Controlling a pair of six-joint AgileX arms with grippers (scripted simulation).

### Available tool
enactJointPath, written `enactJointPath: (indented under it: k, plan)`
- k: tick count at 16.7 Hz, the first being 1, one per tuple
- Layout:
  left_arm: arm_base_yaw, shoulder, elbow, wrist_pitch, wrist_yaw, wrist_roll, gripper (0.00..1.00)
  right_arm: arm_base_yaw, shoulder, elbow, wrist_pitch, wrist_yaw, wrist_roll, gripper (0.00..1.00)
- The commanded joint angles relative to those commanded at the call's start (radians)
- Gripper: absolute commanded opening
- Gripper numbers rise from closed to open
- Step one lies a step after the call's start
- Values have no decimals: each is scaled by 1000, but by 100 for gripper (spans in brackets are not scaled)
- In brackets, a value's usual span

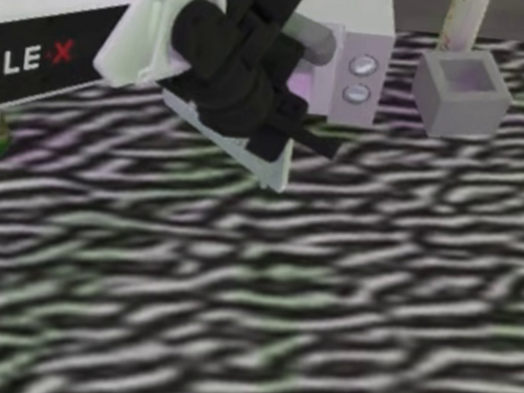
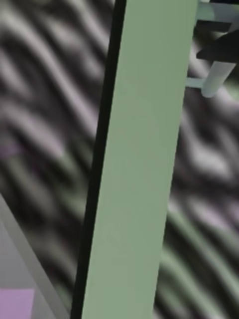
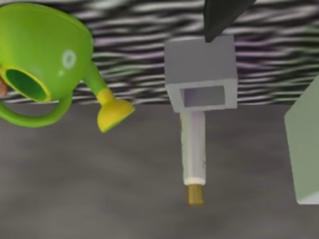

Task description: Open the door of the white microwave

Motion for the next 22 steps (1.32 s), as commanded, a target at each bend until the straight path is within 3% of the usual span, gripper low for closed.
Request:
enactJointPath:
  k: [10,18,22]
  plan:
    - [0,0,0,0,0,0,0,0,0,0,0,0,0,100]
    - [36,-62,-73,17,68,115,0,0,0,0,0,0,0,100]
    - [40,-65,-82,16,73,125,0,0,0,0,0,0,0,100]
